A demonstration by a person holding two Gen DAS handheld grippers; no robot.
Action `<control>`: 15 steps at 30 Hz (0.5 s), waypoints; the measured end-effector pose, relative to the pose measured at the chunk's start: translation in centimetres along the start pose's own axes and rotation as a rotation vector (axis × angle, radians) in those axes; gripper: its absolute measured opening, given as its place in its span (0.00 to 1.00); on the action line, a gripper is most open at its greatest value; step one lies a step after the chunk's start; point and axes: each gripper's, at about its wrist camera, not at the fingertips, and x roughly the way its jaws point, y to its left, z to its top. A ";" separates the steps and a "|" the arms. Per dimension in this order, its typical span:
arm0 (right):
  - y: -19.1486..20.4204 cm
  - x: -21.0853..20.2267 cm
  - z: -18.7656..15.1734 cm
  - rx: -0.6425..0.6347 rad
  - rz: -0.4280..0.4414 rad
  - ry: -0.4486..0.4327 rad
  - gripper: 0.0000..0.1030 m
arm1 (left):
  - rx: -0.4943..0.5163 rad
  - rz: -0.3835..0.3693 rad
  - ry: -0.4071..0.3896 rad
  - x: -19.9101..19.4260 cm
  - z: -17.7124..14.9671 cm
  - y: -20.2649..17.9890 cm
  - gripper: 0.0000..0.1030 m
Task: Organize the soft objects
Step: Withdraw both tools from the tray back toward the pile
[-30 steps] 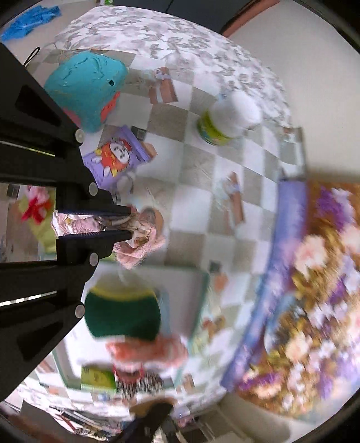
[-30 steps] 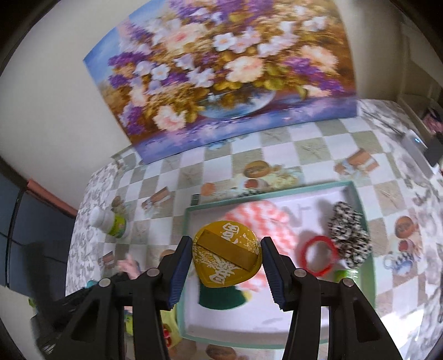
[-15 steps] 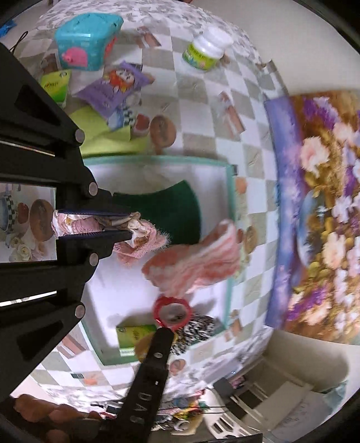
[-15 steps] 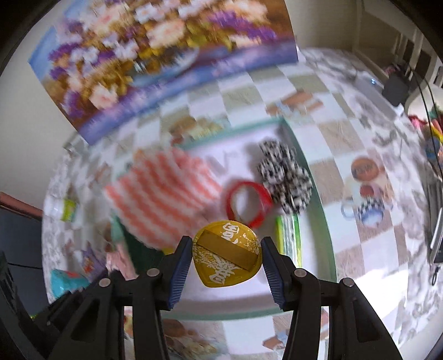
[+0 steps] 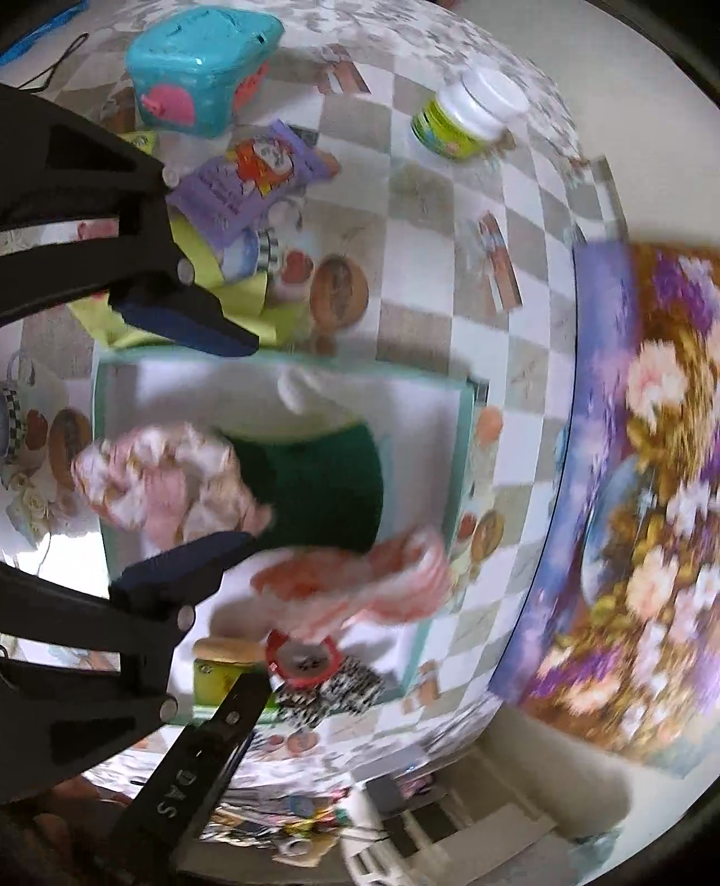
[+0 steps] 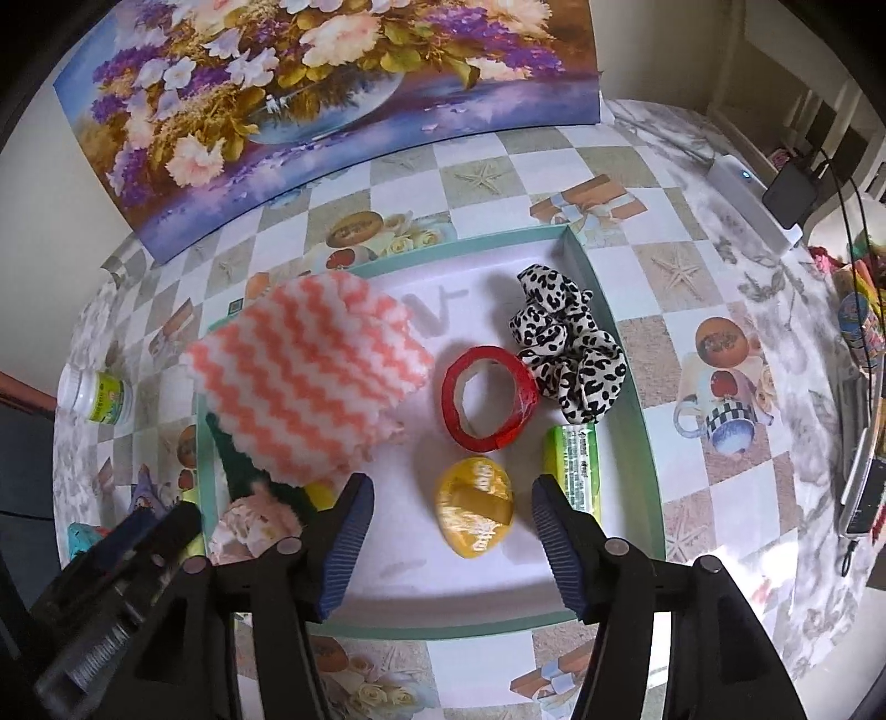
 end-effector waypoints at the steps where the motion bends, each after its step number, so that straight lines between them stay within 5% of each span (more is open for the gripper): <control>1: 0.2 -0.2 0.1 -0.002 -0.005 -0.005 0.61 | -0.019 0.016 -0.001 -0.1 0.3 0.7 0.66; 15: 8.6 -2.5 -0.3 -0.151 0.081 -0.079 0.61 | -0.323 0.256 -0.043 -3.5 3.5 14.6 0.77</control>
